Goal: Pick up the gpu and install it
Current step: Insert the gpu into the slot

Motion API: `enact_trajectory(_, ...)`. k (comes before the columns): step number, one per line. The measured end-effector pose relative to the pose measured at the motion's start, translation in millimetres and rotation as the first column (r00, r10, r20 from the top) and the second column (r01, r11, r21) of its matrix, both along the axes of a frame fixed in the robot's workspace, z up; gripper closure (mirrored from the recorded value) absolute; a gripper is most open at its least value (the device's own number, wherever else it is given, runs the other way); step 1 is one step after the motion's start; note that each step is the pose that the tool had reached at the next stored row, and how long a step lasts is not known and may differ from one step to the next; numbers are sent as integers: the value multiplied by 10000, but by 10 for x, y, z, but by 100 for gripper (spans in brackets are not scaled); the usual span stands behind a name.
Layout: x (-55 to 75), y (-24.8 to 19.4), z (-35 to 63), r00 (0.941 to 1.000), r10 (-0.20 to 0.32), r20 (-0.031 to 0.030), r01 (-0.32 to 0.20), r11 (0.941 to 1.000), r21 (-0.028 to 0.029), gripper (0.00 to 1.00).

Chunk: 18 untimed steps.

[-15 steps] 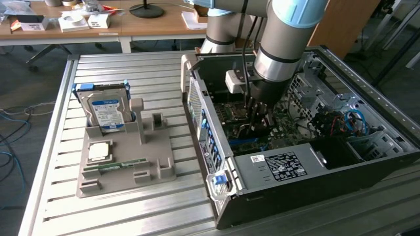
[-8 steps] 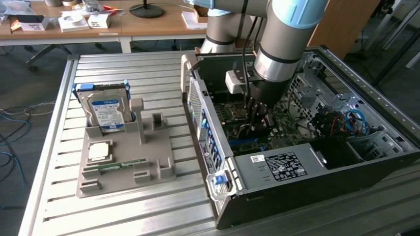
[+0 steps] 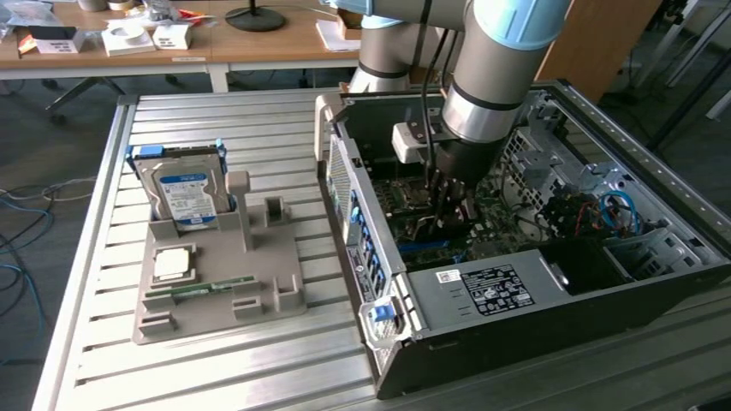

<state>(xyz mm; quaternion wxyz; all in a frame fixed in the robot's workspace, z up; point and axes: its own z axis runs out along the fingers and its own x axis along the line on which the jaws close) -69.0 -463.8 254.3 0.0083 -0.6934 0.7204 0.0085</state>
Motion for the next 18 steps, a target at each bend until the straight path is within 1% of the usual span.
enact_trajectory(7, -4, 0, 0, 10000, 1, 13, -1, 10000, 0, 73)
enact_trajectory(12, -4, 9, -1, 10000, 38, 13, -38, 10000, 3, 73)
enact_trajectory(18, -4, 9, 0, 10000, 52, 13, -52, 10000, 2, 73)
